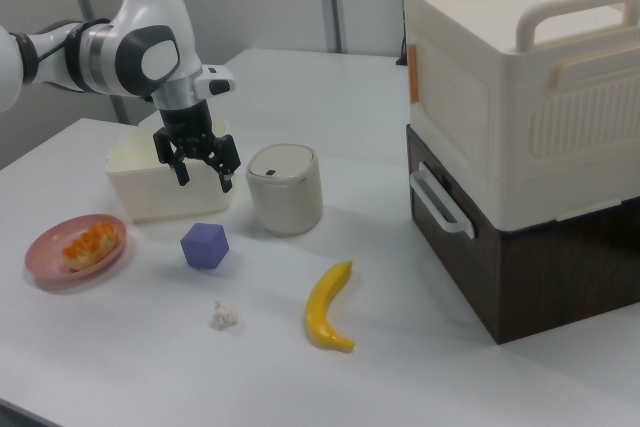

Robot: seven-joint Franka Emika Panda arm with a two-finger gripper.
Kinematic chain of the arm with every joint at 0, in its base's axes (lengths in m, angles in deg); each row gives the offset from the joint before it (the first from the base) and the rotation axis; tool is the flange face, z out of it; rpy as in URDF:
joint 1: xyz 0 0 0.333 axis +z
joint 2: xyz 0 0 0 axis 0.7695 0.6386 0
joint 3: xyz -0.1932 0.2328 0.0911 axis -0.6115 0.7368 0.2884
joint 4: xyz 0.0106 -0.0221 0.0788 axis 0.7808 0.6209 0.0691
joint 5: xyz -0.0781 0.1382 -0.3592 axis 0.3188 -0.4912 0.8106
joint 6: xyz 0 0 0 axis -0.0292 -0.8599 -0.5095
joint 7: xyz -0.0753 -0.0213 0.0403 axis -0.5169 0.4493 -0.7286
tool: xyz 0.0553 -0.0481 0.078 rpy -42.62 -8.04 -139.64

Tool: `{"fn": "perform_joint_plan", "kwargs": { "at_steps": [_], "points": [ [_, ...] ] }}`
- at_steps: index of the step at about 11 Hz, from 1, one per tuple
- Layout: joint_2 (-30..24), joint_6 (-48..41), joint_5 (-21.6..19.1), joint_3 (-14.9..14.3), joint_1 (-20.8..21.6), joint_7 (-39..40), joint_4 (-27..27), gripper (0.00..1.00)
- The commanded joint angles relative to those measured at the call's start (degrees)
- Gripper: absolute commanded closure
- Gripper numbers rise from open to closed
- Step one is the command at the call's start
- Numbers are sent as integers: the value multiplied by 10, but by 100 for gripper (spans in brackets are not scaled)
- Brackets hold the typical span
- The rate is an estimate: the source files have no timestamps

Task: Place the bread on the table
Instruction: 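Move the open gripper toward the bread on the pink plate, then lower the gripper and close it on the orange-topped bread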

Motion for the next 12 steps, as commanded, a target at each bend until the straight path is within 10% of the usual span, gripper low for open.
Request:
{"fn": "perform_joint_plan", "kwargs": {
  "at_steps": [1, 12],
  "points": [
    [-3, 1, 7, -7, 22, -15, 3, 2],
    [111, 83, 9, -5, 271, -287, 1, 2]
  ]
}}
